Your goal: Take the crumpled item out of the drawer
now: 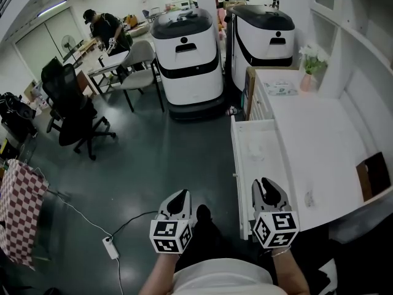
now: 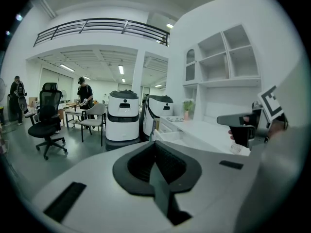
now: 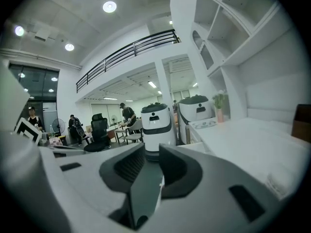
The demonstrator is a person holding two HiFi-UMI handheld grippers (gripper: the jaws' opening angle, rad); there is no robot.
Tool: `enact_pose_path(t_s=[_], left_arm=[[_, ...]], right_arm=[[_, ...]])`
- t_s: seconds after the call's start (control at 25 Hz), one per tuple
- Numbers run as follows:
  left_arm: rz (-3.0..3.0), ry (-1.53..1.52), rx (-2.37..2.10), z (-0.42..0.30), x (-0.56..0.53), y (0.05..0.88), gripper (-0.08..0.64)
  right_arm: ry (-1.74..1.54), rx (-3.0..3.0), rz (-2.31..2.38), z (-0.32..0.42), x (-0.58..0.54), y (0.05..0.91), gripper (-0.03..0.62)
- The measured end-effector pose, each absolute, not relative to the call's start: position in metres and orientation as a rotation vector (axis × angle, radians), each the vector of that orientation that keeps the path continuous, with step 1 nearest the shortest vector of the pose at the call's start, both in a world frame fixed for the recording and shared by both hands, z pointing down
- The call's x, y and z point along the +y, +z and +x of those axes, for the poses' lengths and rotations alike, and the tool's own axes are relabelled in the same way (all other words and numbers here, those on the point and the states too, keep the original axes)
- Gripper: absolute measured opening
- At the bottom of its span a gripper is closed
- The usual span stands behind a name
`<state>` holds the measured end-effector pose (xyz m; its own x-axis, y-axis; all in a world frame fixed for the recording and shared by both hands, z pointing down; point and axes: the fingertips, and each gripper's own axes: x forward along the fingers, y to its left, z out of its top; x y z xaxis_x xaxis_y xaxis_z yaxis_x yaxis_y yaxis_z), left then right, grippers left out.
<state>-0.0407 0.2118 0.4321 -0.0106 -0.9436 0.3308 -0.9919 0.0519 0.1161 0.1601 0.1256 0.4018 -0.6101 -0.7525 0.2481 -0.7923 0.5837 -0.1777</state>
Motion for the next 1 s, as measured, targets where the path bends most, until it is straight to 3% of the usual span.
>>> enact_pose_path(t_s=[0.2,0.4,1.0], left_arm=[[1.947,0.228,-1.989,-0.052,0.193,0.439,-0.006],[1.942,0.232,-1.950,-0.071,0.164,0.450,-0.006],[2.030,0.264,-1.802,-0.138,0.017,0.461,-0.006]], right_arm=[[0.451,-2.649,1.290,0.149,0.107,0.409,0.138],[0.471,-2.604,1.308,0.132,0.077,0.418,0.167],[0.486,-2.401,1.485,0.091,-0.040,0.438,0.169]])
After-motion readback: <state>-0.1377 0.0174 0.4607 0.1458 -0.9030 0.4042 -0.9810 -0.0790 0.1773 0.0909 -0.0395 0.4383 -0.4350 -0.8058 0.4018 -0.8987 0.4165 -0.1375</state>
